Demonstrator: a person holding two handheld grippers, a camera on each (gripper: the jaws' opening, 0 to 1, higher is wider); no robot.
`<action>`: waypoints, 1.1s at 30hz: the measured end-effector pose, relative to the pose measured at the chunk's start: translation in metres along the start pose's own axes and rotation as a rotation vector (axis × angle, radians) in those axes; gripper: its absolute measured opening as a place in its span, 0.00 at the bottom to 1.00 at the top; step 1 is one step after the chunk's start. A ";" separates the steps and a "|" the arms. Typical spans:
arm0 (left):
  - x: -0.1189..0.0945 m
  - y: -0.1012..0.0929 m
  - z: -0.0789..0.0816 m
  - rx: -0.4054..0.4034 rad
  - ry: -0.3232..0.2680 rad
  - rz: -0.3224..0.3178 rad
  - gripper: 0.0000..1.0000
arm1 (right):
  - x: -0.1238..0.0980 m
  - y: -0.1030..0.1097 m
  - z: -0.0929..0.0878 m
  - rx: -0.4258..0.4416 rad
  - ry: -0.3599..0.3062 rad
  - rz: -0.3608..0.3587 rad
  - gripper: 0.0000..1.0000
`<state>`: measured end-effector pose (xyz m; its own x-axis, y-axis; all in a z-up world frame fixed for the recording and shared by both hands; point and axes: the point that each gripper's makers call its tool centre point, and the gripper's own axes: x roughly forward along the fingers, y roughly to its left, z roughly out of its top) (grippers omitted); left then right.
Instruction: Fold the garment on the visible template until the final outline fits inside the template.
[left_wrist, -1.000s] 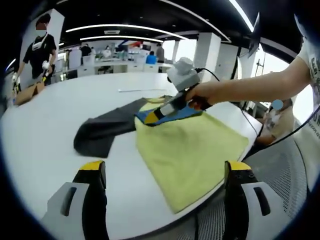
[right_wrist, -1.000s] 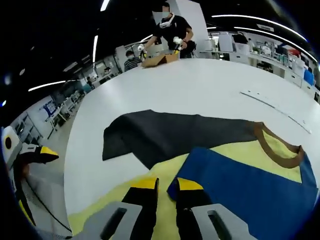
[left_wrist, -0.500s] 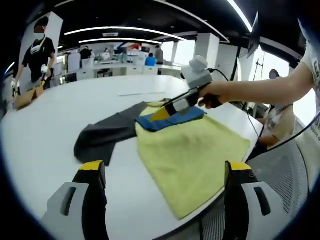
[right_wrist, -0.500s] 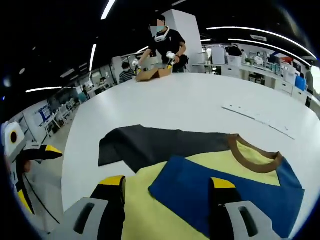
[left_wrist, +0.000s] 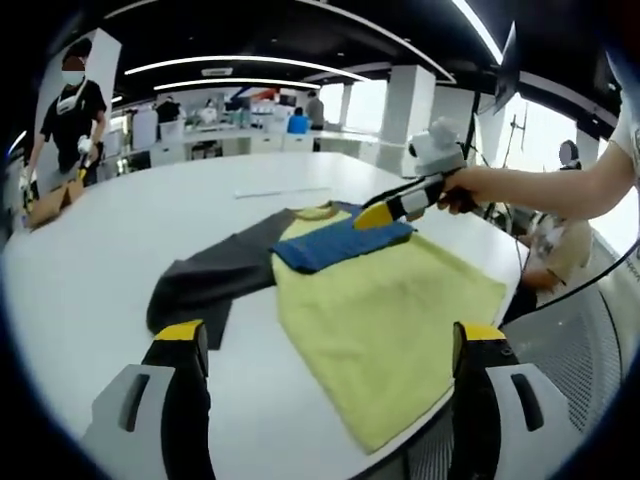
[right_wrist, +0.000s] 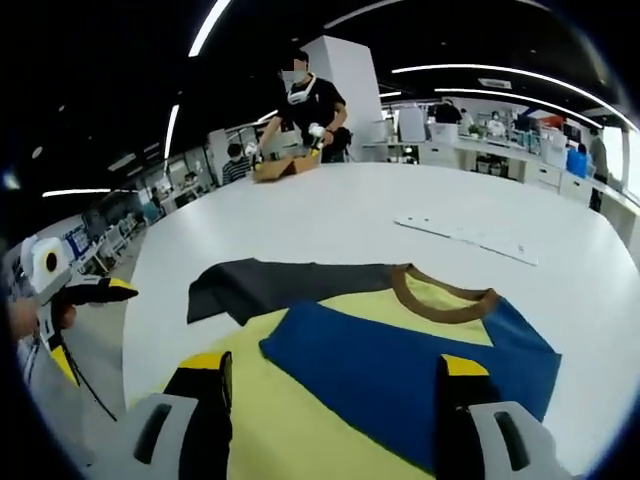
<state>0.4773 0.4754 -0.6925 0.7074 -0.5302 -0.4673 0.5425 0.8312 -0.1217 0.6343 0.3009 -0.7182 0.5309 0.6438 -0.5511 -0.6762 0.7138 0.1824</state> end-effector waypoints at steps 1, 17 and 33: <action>0.002 0.001 0.001 -0.001 0.000 -0.001 0.99 | -0.005 -0.004 -0.002 0.007 -0.005 -0.004 0.83; 0.026 0.005 0.014 0.011 0.001 -0.003 0.95 | -0.073 -0.051 -0.035 0.089 -0.051 -0.117 0.78; 0.063 0.007 0.018 0.018 0.017 0.004 0.80 | -0.105 -0.100 -0.081 0.198 -0.052 -0.253 0.47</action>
<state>0.5339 0.4453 -0.7067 0.7019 -0.5237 -0.4827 0.5478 0.8301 -0.1041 0.6050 0.1399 -0.7444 0.6984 0.4485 -0.5578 -0.4096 0.8895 0.2023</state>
